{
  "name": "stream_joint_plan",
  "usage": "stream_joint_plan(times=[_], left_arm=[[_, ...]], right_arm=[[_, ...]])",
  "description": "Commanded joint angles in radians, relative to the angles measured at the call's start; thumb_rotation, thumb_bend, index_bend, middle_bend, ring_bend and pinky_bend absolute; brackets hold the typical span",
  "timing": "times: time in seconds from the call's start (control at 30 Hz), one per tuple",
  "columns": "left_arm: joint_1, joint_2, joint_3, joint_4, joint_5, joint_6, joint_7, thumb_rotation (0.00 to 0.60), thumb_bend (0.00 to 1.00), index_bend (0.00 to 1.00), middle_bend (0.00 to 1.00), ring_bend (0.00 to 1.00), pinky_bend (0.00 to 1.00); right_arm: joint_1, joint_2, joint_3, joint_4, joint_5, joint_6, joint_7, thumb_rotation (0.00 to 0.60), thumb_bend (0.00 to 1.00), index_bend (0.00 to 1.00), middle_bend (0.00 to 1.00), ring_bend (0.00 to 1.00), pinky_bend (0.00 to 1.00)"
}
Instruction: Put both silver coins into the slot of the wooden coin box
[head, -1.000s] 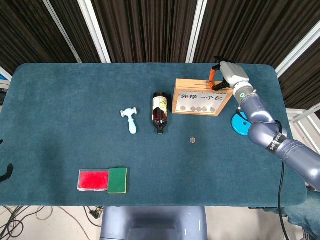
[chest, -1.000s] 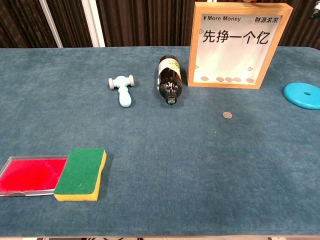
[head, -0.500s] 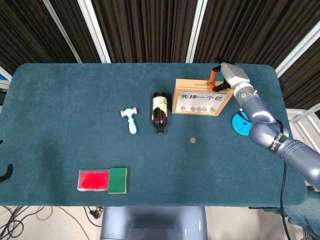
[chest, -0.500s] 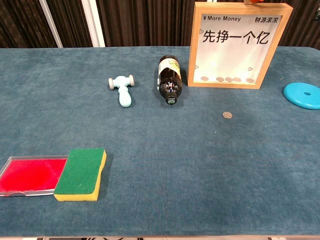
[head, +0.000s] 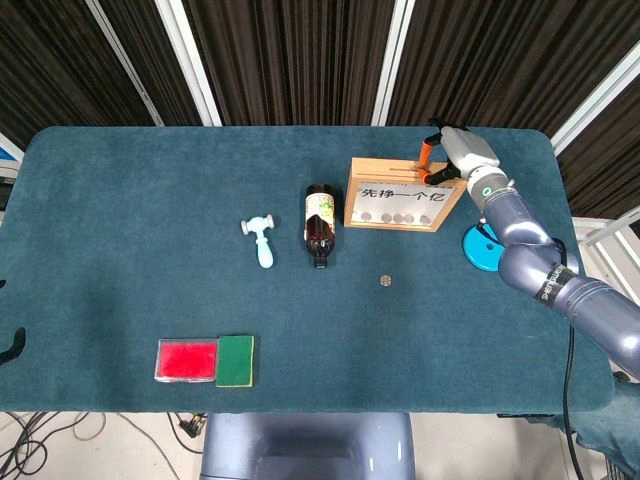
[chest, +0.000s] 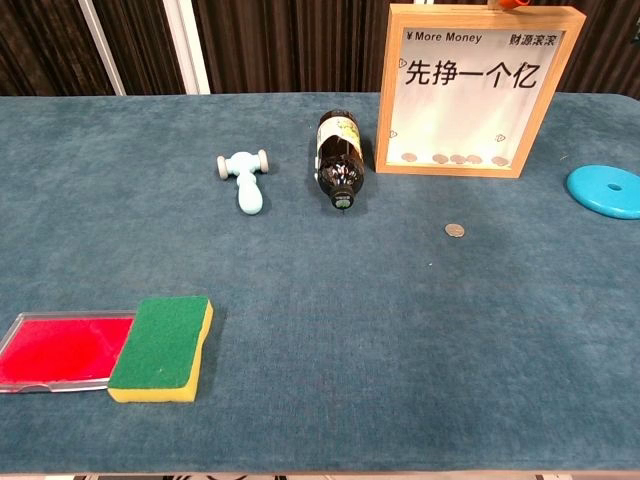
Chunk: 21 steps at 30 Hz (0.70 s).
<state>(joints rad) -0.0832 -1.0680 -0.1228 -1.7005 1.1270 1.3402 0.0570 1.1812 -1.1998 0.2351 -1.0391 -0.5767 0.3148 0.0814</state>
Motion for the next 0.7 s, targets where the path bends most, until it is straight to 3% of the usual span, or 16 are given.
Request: stream_joint_plan(times=[0.03,0.7], left_arm=[[0.0,0.0,0.0,0.0,0.0,0.0,0.001,0.6,0.4,0.13,0.0,0.0,0.0],[-0.001,0.002,-0.001,-0.003,-0.005,-0.001,0.002,0.6,0.4,0.13,0.0,0.0,0.0]], right_arm=[[0.003,0.001,-0.005,0.002,0.0,-0.003,0.004,0.6,0.57,0.72,0.04,0.0,0.0],[0.02,0.007,-0.036,-0.001,-0.018,-0.014,0.032,0.6,0.57,0.53,0.04,0.0,0.0]])
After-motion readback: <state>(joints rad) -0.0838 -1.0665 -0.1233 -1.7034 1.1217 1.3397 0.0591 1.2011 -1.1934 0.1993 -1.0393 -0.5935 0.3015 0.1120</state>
